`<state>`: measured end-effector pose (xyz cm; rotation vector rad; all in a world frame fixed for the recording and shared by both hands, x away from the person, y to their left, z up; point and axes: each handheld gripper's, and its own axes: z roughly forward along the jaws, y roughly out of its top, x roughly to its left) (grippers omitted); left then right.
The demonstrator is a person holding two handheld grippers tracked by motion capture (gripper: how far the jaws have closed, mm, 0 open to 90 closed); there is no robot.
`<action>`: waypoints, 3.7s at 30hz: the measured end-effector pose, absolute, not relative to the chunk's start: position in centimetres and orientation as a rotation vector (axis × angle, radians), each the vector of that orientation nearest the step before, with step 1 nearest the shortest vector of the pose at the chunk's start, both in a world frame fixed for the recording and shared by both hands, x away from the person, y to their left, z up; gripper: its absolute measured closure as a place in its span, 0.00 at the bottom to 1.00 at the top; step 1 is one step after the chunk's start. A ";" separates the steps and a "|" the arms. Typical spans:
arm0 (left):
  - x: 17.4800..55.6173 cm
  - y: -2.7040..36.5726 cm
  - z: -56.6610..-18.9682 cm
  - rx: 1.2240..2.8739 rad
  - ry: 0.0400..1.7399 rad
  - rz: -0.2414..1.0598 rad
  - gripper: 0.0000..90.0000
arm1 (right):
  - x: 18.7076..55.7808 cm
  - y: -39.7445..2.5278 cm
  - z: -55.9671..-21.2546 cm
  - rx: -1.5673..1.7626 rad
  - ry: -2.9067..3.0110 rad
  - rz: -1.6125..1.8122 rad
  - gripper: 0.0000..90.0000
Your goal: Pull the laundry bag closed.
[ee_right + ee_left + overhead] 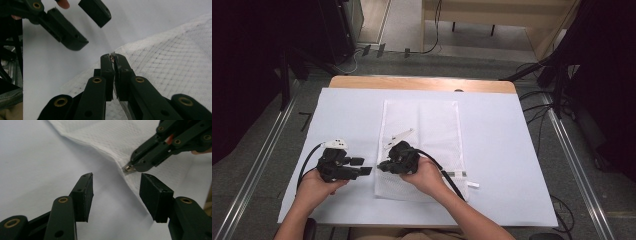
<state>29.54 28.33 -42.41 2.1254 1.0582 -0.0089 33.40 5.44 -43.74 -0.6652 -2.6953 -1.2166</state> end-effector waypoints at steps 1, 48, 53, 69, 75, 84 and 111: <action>29.6 28.2 -42.6 2.136 1.051 -0.025 0.51 | 33.4 5.4 -43.7 -0.665 -2.692 -1.219 0.98; 31.4 25.4 -44.3 2.203 1.037 -0.229 0.95 | 33.3 5.2 -42.6 -0.649 -2.625 -1.286 0.98; 31.3 25.2 -44.3 2.214 1.038 -0.232 0.97 | 33.3 5.1 -42.8 -0.647 -2.632 -1.265 0.98; 31.3 25.0 -44.4 2.245 1.050 -0.234 0.98 | 33.2 5.1 -43.2 -0.609 -2.682 -1.224 0.98; 31.3 25.0 -44.4 2.252 1.050 -0.229 0.98 | 33.2 5.0 -43.4 -0.590 -2.701 -1.220 0.98; 31.2 24.9 -44.3 2.270 1.041 -0.202 0.98 | 33.1 4.8 -43.5 -0.575 -2.714 -1.218 0.98; 31.1 24.8 -44.1 2.284 1.035 -0.204 0.99 | 33.2 4.6 -43.9 -0.572 -2.692 -1.205 0.97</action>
